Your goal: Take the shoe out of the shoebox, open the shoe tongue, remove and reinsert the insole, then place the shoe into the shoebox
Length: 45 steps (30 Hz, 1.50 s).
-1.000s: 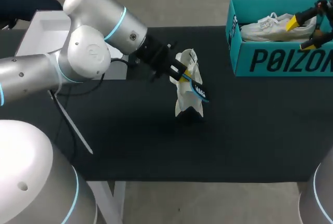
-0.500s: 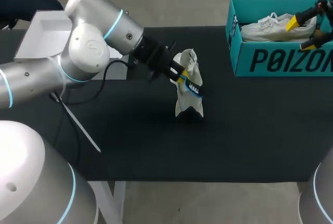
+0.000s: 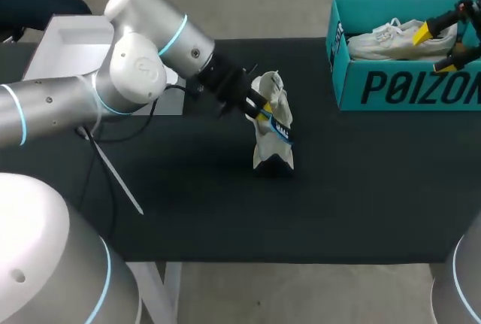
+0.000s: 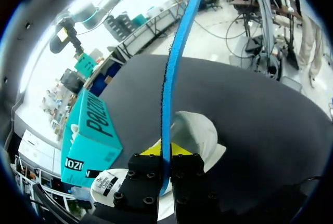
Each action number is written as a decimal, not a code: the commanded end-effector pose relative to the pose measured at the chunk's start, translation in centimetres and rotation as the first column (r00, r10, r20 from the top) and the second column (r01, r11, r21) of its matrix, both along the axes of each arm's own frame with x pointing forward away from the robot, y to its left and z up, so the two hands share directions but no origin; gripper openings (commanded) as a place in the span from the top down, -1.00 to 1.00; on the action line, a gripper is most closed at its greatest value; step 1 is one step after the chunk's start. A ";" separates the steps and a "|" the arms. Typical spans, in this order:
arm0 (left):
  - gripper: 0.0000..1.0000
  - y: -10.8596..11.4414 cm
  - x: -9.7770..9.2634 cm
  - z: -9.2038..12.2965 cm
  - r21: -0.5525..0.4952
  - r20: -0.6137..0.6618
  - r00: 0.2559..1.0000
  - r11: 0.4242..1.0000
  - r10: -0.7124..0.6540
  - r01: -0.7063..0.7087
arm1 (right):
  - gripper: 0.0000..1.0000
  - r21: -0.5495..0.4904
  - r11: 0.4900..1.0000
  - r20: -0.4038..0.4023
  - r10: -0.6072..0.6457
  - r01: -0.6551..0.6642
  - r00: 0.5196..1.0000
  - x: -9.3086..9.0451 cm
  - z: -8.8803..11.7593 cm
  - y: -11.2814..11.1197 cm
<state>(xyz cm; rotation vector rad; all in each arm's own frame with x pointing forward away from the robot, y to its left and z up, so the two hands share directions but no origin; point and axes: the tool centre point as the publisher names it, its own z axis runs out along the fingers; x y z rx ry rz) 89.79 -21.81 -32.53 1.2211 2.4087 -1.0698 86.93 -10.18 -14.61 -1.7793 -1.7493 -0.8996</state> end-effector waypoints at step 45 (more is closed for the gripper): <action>1.00 -0.4 -0.5 0.2 0.009 0.015 1.000 1.000 -0.016 0.016 | -1.00 -0.002 1.000 -0.002 0.000 0.000 1.000 0.0 0.0 0.0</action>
